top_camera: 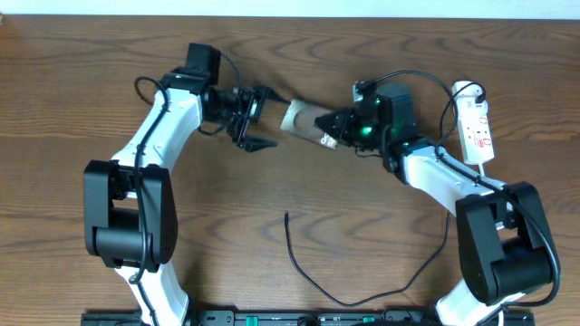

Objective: Plug charger to phone and switch on socket

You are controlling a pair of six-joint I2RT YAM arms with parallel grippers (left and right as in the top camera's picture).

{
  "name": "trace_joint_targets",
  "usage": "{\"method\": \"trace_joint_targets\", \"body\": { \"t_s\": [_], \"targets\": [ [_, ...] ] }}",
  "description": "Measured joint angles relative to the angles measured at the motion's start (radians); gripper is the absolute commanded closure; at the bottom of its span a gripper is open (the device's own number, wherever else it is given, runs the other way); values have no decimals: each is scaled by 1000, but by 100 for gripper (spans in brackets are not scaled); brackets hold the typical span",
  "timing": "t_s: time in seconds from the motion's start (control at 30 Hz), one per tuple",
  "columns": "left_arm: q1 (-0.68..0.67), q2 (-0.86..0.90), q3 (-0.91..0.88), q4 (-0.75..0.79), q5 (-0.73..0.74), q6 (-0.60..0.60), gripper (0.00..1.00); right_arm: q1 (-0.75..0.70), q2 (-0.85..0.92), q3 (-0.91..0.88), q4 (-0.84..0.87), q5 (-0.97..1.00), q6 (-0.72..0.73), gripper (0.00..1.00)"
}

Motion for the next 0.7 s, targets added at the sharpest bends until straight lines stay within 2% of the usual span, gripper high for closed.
{"method": "trace_joint_targets", "body": {
  "t_s": [0.13,0.23,0.37,0.47,0.7],
  "targets": [
    [-1,0,1,173,152,71,9,-4,1,0,104,-33,123,99],
    [-2,0,5,310,247,106,8,-4,1,-1,229,-52,307,99],
    [-1,-2,5,373,299,119,8,-4,1,-1,361,-48,480,99],
    [0,-2,5,412,308,109,9,-4,1,-1,367,-22,538,99],
    [22,-2,5,474,322,55,8,-4,1,-1,362,46,576,99]
  ]
}}
